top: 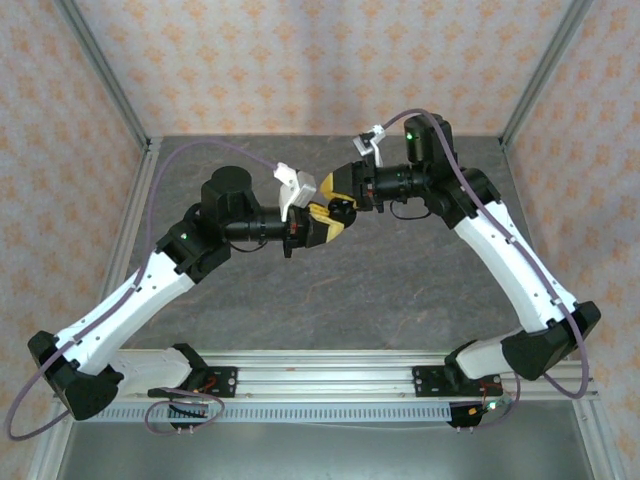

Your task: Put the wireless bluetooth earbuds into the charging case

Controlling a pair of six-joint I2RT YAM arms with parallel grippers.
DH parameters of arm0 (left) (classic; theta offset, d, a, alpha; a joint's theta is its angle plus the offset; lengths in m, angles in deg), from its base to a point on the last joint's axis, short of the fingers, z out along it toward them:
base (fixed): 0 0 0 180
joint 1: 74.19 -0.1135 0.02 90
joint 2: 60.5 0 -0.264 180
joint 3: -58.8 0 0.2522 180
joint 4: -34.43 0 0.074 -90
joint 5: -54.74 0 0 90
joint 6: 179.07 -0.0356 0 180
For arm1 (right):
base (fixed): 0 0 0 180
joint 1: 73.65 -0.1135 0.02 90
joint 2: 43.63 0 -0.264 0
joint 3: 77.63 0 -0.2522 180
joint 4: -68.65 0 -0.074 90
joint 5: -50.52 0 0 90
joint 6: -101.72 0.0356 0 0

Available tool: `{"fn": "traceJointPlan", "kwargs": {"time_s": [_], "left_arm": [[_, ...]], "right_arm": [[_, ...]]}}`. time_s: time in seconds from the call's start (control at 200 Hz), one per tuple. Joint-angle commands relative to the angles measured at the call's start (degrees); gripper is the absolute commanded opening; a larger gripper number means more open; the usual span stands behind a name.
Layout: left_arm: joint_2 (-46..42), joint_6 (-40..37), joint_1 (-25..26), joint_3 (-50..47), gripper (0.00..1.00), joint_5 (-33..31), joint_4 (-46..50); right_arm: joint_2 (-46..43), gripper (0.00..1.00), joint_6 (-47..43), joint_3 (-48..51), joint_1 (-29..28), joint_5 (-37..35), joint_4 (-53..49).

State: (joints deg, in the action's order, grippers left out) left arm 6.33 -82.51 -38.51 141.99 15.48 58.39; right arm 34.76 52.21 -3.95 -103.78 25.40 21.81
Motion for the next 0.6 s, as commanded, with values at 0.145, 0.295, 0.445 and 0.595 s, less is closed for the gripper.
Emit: {"fn": "traceJointPlan", "kwargs": {"time_s": [0.145,0.295,0.445,0.595], "left_arm": [[0.52,3.87,-3.16,-4.57,0.00,-4.46,-0.59],[-1.15,3.49,-3.52,-6.78,0.00,-6.14,-0.36],[-1.88,3.58,-4.29,-9.39,0.00,-9.75,1.32],[-0.69,6.66,-6.10,-12.36,0.00,-14.34,0.65]], "right_arm": [[-5.61,0.29,-1.45,-1.11,-1.47,2.29,3.89],[-6.26,0.32,-7.75,-1.71,-0.88,-4.95,-2.59],[-8.43,0.35,-13.33,-0.88,0.42,-19.79,-10.18],[-12.04,0.40,-13.27,3.59,4.07,-32.87,-14.90]]}}
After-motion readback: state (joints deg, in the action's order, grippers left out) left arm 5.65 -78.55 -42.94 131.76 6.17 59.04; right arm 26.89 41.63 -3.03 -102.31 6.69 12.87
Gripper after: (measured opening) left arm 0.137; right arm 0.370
